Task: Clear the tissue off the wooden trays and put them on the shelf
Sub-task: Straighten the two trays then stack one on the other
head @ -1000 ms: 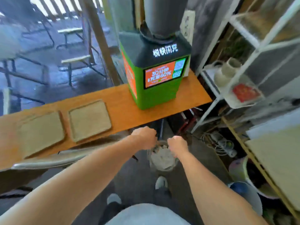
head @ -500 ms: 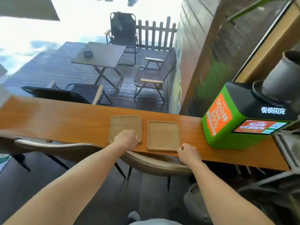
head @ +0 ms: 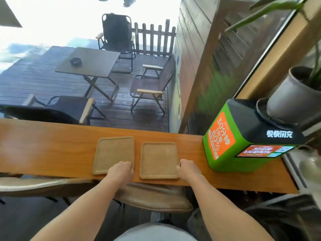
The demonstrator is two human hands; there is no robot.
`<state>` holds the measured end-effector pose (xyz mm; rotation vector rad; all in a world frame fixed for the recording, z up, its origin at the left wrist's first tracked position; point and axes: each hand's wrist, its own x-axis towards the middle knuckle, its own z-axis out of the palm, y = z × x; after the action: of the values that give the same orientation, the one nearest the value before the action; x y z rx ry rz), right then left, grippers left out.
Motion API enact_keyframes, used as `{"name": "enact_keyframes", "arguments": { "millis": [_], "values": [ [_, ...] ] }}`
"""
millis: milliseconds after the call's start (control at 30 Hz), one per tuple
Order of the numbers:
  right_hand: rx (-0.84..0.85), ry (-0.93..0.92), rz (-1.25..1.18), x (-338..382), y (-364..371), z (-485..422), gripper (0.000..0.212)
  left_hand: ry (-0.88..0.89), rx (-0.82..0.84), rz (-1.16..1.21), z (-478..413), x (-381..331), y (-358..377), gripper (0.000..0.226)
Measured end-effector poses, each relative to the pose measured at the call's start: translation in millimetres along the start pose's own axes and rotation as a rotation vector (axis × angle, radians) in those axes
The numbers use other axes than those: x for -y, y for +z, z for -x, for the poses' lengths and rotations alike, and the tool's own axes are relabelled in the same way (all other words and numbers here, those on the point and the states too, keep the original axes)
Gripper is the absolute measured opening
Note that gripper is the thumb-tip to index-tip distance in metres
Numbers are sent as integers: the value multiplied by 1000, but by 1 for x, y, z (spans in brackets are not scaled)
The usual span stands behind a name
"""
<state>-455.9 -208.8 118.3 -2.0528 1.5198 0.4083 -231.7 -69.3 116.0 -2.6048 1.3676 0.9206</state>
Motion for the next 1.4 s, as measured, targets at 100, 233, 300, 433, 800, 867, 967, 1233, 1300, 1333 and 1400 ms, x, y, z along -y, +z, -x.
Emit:
{"name": "enact_keyframes", "arguments": {
  "millis": [100, 233, 300, 433, 800, 867, 967, 1233, 1300, 1333, 1400],
  "values": [
    [33, 23, -17, -11, -1, -19, 30, -17, 36, -58, -11, -7, 5, 28],
    [73, 64, -38, -18, -4, -35, 29, 1, 62, -85, -26, -20, -2, 29],
    [86, 65, -39, -16, -3, -46, 25, 9, 59, -81, -38, -25, -7, 29],
    [96, 78, -92, -2, -6, -62, 22, 30, 107, -119, -58, -30, -18, 28],
    [171, 203, -173, 23, 22, -87, 47, -95, 217, 285, -100, -27, 1, 35],
    [182, 264, -206, 20, 31, -89, 51, -162, 255, 390, -104, -28, 13, 41],
    [243, 365, -309, 16, 39, -90, 62, -240, 301, 496, -105, -30, 30, 49],
    [263, 570, -827, 9, 55, -91, 74, -363, 290, 703, -108, -21, 53, 61],
    [297, 628, -1005, 6, 54, -92, 71, -444, 277, 863, -111, -13, 50, 68],
    [323, 647, -1054, 5, 54, -90, 68, -483, 272, 956, -112, -9, 48, 72],
    [367, 666, -1080, 5, 56, -85, 67, -543, 274, 1087, -112, -2, 44, 78]
  ]
}}
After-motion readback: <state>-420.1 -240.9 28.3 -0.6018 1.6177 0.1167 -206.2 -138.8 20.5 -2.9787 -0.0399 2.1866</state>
